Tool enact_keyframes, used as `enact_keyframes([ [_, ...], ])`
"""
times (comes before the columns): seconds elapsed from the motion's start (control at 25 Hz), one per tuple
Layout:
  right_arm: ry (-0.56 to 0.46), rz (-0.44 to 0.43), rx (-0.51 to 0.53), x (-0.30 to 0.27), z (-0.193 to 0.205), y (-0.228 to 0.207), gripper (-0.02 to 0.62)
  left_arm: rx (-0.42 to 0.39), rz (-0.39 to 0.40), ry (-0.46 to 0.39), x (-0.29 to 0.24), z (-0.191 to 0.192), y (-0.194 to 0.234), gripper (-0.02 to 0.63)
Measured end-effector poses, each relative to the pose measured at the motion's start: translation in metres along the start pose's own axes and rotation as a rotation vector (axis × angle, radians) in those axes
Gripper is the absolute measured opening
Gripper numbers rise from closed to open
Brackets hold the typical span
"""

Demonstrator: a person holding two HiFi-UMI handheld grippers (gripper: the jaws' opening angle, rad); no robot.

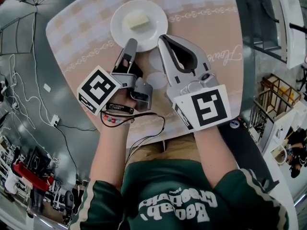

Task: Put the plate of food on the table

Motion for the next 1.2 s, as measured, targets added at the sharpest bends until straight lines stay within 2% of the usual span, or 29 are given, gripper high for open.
enact_keyframes([
  [0.24,-0.003,0.0,0.011,0.006,0.001,0.007,0.015,0.02,-0.003,-0.007,0.01,0.005,0.008,0.101],
  [0.84,0.006,0.018,0.02,0.017,0.022,0.01,0.015,-0.004,0.003,-0.008,0.015,0.016,0.02,0.1],
  [1.2,0.013,0.018,0.031,0.022,0.021,0.011,0.015,0.006,0.043,0.012,0.012,0.017,0.018,0.078],
])
Point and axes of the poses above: the fingertips, and each gripper's own axes: x backward along the fingers, y to its left, z out of its underside, the point moved 9 cm from there along x, backward along the fingers, and after that the axes turned 11 degrees about y, right-handed, at the moved point
